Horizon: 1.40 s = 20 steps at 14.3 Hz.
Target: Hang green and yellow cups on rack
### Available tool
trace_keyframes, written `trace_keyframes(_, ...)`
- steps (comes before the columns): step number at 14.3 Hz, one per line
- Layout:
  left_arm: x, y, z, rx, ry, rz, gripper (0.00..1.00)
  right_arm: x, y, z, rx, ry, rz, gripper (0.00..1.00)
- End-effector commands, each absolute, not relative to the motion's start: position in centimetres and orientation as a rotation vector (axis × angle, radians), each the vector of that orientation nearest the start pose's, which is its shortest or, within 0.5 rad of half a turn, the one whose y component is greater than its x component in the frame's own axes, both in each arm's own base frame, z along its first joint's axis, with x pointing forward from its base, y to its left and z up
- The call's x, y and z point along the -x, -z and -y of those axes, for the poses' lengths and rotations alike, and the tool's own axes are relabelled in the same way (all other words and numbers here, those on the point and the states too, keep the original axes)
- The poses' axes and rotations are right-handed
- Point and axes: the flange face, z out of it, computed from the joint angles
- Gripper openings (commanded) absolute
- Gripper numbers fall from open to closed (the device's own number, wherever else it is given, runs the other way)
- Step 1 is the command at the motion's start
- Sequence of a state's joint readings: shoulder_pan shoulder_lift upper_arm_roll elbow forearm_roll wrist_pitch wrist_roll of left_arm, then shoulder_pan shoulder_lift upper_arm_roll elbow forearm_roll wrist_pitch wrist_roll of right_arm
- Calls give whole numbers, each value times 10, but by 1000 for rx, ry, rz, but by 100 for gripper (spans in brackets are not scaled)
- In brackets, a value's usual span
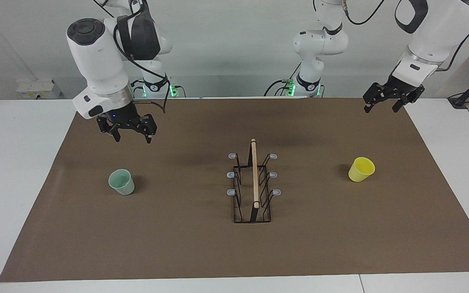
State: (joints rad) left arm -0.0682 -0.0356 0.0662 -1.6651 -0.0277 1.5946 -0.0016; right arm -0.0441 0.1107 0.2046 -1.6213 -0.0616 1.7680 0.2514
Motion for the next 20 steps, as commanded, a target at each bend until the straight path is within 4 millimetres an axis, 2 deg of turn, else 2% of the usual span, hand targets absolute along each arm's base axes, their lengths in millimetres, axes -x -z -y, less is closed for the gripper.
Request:
trace_keyframes(1,-564,-582,-7,3187,-116,131,100,-589,-561,-87,3155,61,-138,100)
trace_keyframes(2,-572,-576,-17,3179,-131,199,100,-590,-561,-86,3154,63,-141,100)
trace_keyframes(5,-595,-553,-27,3168,-179,443,99,-588,-559,-85,3162,46,-130,100)
trace_keyframes(8,-610,-532,-46,3135,-231,782,99,-581,-551,-77,3184,-7,13,100)
trace_keyframes(9,-613,-528,-46,3115,-237,869,98,-579,-548,-76,3188,-27,73,100)
trace_keyframes(10,-614,-524,-57,3091,-243,980,97,-577,-542,-74,3189,-50,136,100)
trace_keyframes(11,-618,-511,-64,3069,-283,1074,96,-576,-537,-73,3196,-70,183,100)
trace_keyframes(14,-631,-478,-76,2938,-361,1380,96,-573,-526,-74,3293,-124,401,100)
trace_keyframes(15,-637,-466,-80,2910,-396,1491,96,-569,-522,-80,3311,-171,476,100)
trace_keyframes(17,-645,-448,-96,2837,-431,1693,96,-569,-515,-86,3345,-247,719,100)
trace_keyframes(18,-651,-436,-97,2792,-452,1758,96,-570,-512,-88,3333,-283,845,100)
trace_keyframes(20,-662,-410,-121,2737,-500,1920,95,-569,-505,-84,3271,-395,1101,100)
